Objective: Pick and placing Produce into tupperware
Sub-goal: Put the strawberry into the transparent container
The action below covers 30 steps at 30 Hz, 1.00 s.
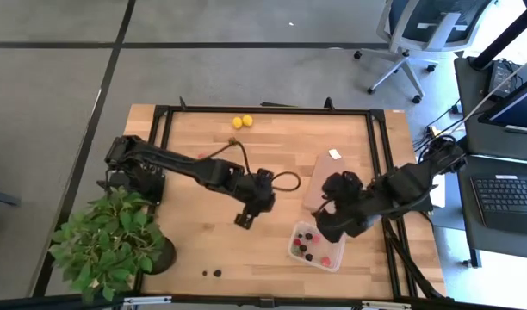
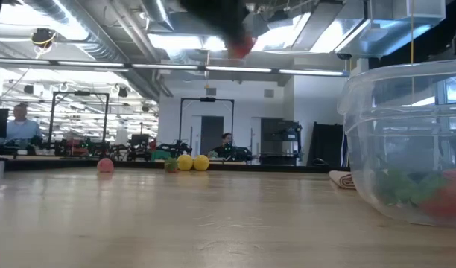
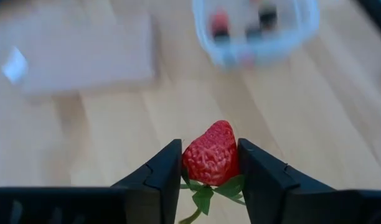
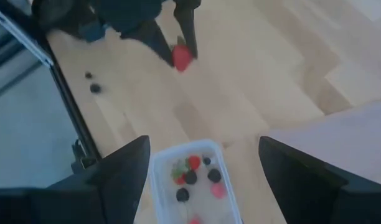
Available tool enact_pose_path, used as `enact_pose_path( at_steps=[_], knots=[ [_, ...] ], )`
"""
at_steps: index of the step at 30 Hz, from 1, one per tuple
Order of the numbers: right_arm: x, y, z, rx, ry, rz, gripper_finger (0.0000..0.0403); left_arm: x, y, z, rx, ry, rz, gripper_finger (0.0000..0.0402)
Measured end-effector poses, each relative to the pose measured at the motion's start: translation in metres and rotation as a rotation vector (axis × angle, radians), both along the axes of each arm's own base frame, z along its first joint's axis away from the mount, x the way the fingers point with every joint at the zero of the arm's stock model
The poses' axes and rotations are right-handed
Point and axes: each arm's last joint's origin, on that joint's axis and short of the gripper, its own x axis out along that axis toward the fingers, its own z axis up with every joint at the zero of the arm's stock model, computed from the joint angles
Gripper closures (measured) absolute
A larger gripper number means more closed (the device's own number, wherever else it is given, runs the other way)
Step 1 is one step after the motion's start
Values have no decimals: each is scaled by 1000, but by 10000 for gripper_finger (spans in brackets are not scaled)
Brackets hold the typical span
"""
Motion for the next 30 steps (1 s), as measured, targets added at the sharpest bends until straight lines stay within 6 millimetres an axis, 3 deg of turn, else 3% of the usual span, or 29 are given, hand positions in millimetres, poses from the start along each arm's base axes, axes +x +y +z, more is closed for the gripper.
enact_pose_path(
  at_steps=[12, 17, 23, 30],
  knots=[
    [9, 7, 2, 16, -70, 48, 102, 28, 17, 66, 51, -436, 36, 265],
    [12, 7, -2, -66, -39, 111, 102, 30, 29, 76, 121, -495, 68, 274],
    [-12, -33, 10, -203, 76, 141, 102, 32, 51, 78, 158, -504, 166, 268],
    [-55, -92, 45, -257, -25, 88, 102, 35, 67, 84, 175, -567, 235, 272]
  ],
)
